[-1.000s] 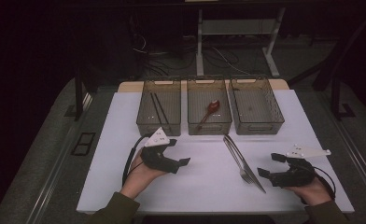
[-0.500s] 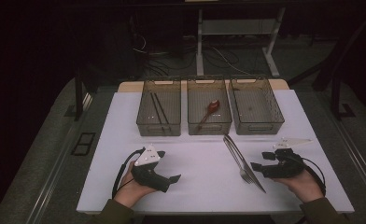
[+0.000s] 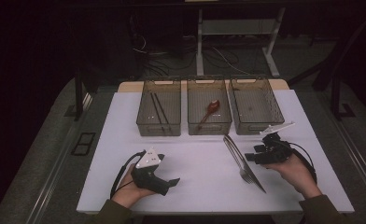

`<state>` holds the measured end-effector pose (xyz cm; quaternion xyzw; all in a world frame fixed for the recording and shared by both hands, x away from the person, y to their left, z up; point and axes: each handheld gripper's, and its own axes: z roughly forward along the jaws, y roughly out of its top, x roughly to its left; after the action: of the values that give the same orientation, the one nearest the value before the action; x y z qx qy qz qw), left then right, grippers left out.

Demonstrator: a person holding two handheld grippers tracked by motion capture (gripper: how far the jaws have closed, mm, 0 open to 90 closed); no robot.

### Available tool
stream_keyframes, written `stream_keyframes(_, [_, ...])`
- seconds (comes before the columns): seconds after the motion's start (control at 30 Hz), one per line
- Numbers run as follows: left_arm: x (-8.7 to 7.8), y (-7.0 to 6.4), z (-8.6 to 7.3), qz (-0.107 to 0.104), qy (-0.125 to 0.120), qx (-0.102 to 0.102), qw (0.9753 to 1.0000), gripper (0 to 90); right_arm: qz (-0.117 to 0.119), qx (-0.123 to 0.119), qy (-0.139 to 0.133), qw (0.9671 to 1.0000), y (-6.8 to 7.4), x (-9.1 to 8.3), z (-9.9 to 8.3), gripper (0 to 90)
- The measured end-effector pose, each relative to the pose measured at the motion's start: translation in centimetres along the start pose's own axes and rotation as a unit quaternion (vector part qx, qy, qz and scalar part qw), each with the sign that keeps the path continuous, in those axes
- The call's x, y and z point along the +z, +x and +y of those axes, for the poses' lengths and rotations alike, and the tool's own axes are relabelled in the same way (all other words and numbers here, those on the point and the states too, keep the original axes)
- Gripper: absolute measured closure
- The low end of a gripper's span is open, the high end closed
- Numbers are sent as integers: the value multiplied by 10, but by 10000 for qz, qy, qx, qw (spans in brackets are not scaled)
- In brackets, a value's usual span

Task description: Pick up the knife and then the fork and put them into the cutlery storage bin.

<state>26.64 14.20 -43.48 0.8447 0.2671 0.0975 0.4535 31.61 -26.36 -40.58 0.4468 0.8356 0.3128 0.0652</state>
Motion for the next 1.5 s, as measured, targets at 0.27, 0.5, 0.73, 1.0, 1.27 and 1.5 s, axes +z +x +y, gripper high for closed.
stream_keyframes(0.27, [-1,1,-1,175,-42,18,9998,46,-12,-83,68,9999,-2,8,16,456])
stream_keyframes(0.5, [0,1,-1,227,38,44,9997,58,-27,-83,336,9994,-3,17,28,511])
stream_keyframes(0.73, [0,-1,-1,216,50,92,9997,57,0,-72,802,9968,-4,30,42,607])
stream_keyframes(1.0, [0,-1,-1,228,4,98,9997,58,123,-3,1233,9923,-4,44,48,696])
stream_keyframes(1.27, [-1,-2,-1,223,17,145,9996,57,22,-109,1604,9870,2,53,47,730])
stream_keyframes(1.5, [1,-3,-1,210,-23,102,9997,58,-258,-187,1813,9829,9,58,48,730])
